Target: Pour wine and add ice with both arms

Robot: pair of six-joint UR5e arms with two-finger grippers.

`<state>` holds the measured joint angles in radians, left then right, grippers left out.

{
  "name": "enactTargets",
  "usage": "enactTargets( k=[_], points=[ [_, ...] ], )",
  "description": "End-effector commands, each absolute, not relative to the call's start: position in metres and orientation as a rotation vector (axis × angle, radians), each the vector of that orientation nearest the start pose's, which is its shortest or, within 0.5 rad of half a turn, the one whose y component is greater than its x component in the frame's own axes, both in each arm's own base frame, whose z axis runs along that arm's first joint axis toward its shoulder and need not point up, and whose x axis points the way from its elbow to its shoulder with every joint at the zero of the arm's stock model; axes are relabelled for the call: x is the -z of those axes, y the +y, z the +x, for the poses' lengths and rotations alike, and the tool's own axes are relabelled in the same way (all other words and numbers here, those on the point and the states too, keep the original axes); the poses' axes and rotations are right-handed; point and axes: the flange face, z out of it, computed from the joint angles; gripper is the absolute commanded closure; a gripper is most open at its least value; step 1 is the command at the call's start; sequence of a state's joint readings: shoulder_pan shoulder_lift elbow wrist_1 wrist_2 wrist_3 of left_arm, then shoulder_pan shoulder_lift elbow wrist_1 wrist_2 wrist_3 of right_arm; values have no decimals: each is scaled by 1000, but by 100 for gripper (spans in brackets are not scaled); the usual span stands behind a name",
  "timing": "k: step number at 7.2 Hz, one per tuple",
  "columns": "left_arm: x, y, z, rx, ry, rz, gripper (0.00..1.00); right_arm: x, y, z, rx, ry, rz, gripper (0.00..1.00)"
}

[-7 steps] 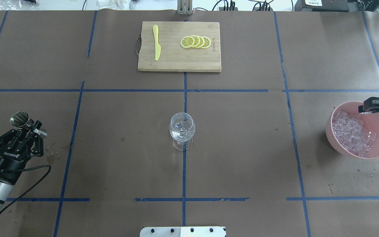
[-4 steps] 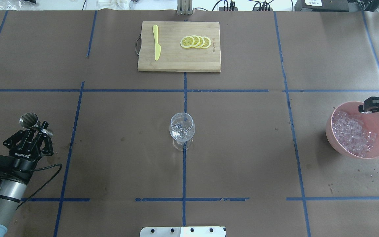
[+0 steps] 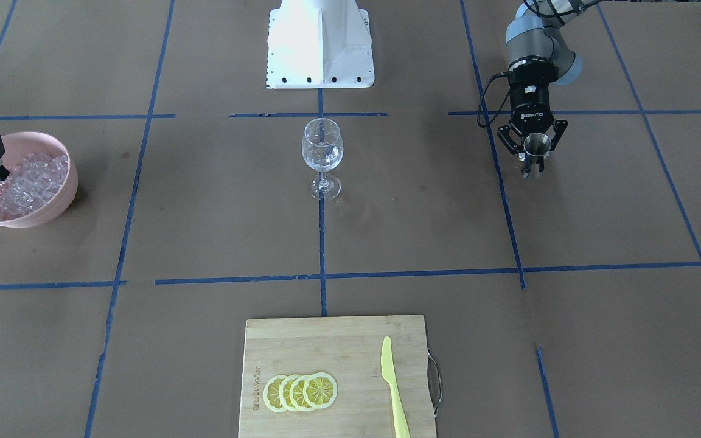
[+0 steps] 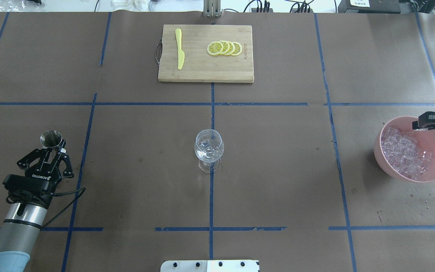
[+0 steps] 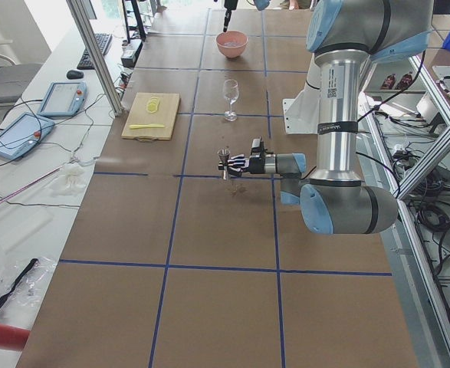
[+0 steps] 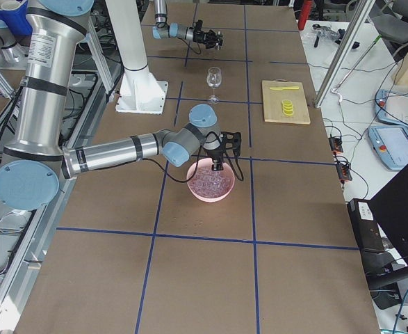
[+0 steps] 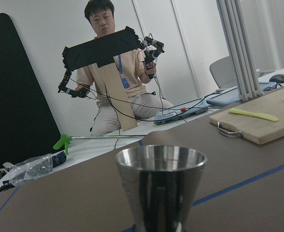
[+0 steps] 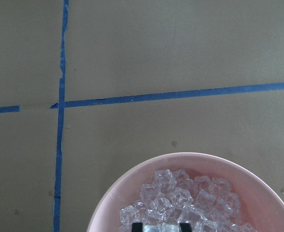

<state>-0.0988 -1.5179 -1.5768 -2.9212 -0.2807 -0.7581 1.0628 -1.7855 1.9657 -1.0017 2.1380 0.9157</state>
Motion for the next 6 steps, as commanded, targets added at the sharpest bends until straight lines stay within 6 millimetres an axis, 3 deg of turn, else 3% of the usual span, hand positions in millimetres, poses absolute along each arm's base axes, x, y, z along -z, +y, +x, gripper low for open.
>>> enactTargets(
  k=[1,3,6],
  points=[
    [-507,-271,408,399,623,1380,100,-502,-410,-137,-167,-882,197,100],
    [-515,-271,421,492,705,1342,100,-502,-410,-137,-167,-882,197,100],
    [-529,-272,421,499,700,1336,100,-501,-410,-138,-166,-884,197,100]
  ],
)
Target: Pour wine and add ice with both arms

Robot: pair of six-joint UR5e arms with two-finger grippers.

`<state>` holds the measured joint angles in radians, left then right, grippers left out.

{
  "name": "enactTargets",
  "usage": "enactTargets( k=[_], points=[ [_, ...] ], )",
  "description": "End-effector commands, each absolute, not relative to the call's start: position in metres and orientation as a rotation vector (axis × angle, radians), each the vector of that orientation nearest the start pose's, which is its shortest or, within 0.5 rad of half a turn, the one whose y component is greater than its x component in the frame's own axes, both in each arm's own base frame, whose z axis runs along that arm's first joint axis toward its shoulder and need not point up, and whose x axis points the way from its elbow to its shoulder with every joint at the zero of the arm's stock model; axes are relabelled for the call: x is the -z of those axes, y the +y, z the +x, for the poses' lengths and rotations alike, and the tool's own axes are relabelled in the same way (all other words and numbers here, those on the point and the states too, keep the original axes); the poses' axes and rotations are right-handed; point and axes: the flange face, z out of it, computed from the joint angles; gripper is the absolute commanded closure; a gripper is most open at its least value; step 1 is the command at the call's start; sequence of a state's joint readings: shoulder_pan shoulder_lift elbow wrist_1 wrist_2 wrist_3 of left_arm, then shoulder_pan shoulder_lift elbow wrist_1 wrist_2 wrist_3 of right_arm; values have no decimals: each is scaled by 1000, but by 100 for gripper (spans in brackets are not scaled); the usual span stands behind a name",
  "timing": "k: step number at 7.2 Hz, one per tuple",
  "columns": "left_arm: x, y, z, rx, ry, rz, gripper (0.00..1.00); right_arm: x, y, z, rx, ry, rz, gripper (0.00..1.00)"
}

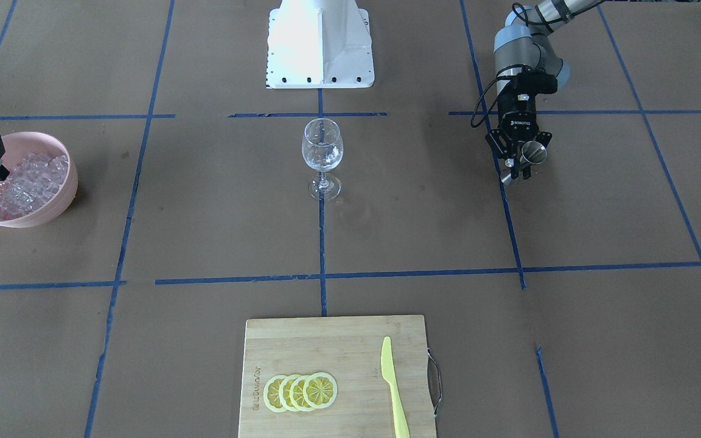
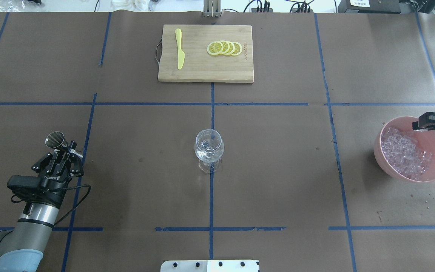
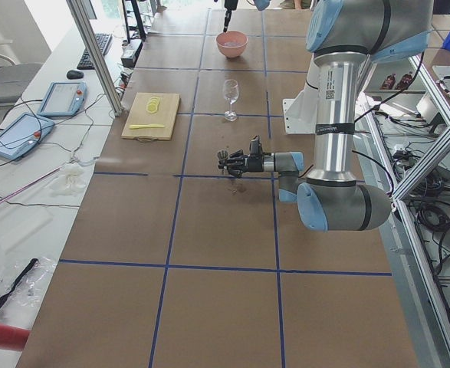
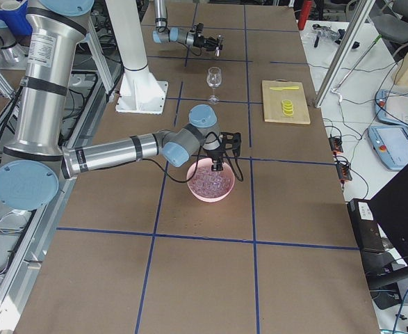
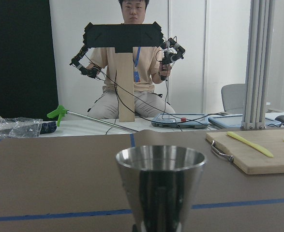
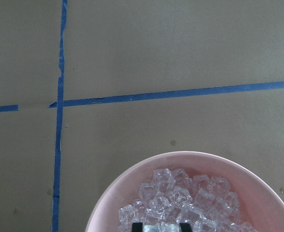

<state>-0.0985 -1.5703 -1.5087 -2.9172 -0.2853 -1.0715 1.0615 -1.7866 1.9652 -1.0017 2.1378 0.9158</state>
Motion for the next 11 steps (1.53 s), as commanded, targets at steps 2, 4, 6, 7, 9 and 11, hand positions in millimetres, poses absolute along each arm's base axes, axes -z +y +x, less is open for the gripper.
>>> enactTargets(
  k=[2,4,6,7,9,11],
  points=[
    [-531,-275,418,499,692,1339,100,-500,-410,-137,-166,-886,199,100],
    [-533,-276,416,497,683,1342,100,-499,-410,-137,-167,-887,200,100],
    [-533,-276,416,493,680,1342,100,-499,-410,-137,-168,-886,201,100],
    [-532,-276,416,495,683,1342,100,-499,-410,-137,-168,-886,201,100],
    [-537,-276,413,484,670,1344,100,-499,-409,-138,-166,-887,199,100],
    [-539,-275,413,465,657,1347,70,-499,-409,-138,-166,-887,199,100]
  ],
)
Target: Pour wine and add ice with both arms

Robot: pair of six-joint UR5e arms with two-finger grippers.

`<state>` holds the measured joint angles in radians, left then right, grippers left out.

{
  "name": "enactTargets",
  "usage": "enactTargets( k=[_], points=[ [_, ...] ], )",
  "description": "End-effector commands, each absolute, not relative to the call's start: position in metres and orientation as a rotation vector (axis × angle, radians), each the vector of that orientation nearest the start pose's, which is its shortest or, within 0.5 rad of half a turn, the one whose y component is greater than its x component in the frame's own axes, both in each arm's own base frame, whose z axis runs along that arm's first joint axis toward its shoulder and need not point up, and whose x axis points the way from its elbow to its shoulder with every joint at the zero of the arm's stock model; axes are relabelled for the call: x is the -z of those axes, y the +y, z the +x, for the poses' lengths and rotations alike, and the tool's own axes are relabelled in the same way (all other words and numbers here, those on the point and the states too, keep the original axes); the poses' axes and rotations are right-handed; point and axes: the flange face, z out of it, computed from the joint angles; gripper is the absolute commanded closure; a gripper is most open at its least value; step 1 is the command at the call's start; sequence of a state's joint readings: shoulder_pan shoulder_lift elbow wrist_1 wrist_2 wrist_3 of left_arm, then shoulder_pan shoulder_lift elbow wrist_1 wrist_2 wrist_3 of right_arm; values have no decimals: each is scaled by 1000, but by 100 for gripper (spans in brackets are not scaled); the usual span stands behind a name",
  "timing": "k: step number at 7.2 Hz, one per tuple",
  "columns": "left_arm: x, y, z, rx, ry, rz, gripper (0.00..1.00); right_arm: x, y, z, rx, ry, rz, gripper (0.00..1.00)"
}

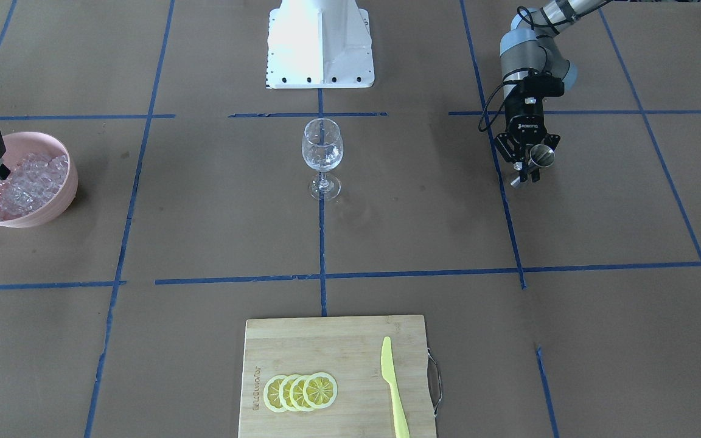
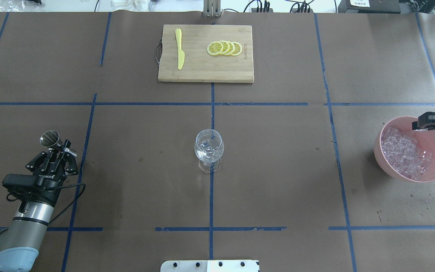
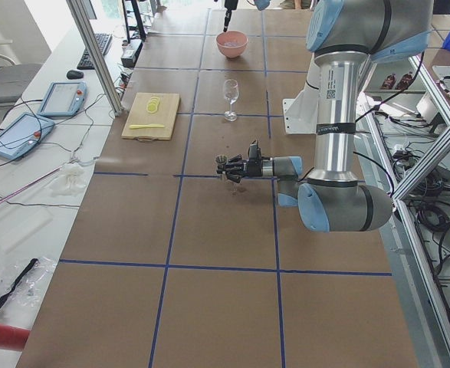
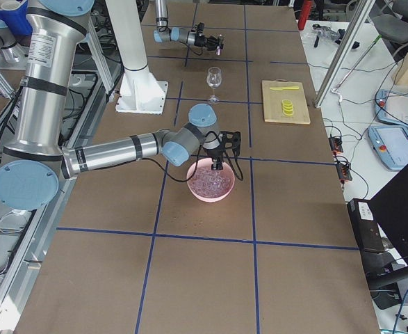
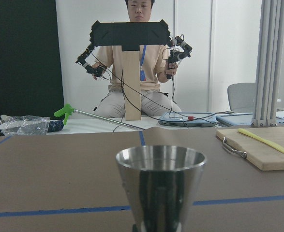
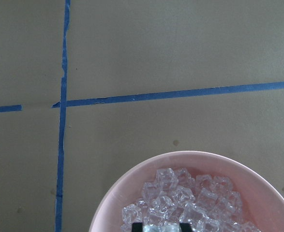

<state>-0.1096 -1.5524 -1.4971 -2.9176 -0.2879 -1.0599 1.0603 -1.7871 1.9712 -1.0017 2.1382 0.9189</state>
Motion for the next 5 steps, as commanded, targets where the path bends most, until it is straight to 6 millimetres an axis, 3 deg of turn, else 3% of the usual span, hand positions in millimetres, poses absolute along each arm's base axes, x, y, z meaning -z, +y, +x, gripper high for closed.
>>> enactTargets(
  k=[1,5],
  points=[
    [-539,-276,412,433,629,1358,70,-499,-409,-138,-167,-886,200,100],
    [-536,-275,417,431,665,1337,66,-500,-410,-138,-167,-885,199,100]
  ],
)
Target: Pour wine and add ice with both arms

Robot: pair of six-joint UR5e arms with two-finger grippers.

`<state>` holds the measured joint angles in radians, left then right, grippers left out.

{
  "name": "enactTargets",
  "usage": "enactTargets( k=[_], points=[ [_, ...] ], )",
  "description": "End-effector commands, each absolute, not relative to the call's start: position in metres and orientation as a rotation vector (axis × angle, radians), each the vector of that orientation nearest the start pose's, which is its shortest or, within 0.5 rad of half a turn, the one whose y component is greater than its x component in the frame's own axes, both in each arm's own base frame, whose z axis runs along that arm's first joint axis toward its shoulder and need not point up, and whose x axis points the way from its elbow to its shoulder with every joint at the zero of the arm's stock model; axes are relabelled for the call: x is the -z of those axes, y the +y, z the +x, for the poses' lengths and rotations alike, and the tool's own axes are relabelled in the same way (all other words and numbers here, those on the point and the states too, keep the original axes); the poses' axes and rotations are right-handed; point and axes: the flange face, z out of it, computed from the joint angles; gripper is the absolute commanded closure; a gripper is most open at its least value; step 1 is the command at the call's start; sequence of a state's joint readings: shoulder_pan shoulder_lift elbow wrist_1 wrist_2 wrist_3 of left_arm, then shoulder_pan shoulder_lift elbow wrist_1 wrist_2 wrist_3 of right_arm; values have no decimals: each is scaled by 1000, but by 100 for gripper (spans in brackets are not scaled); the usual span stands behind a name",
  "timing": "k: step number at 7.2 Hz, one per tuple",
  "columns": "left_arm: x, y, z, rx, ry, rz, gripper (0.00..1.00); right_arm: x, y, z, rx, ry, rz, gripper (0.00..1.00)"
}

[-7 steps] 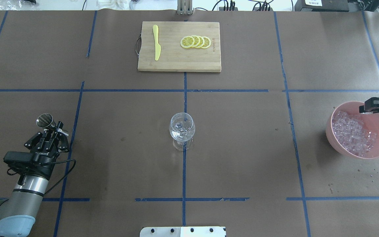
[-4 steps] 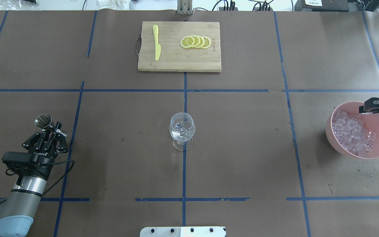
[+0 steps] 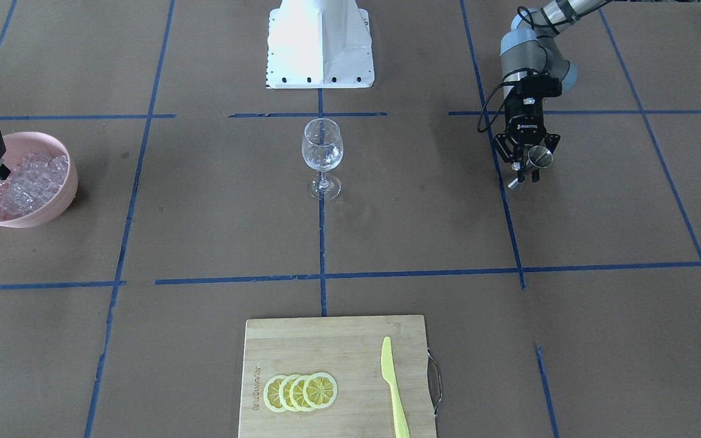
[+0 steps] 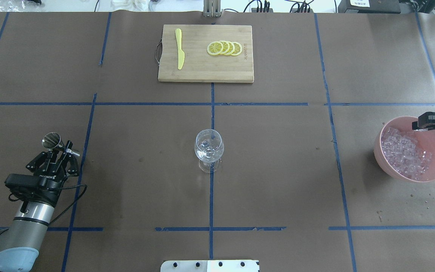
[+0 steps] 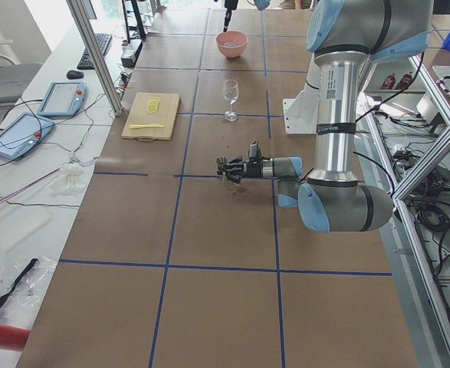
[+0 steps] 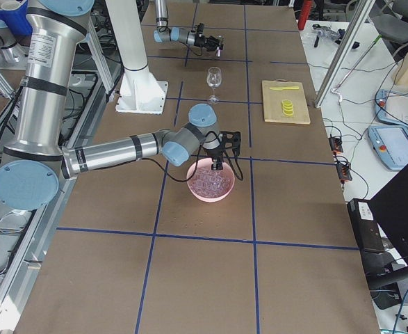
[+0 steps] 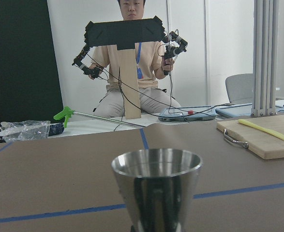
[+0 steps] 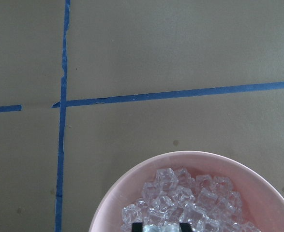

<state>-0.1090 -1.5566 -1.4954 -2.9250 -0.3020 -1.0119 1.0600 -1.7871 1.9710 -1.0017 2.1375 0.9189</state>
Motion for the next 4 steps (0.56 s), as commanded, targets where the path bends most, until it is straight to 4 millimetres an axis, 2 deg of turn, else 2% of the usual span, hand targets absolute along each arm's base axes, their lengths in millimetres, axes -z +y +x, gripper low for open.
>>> enactTargets(
  k=[1,2,4],
  points=[
    [-536,-275,417,431,665,1337,66,-500,-410,-138,-167,-885,199,100],
    [-536,-275,417,430,665,1336,65,-500,-410,-138,-167,-885,199,100],
    [-540,-275,415,416,665,1328,56,-499,-409,-138,-167,-886,200,100]
  ],
)
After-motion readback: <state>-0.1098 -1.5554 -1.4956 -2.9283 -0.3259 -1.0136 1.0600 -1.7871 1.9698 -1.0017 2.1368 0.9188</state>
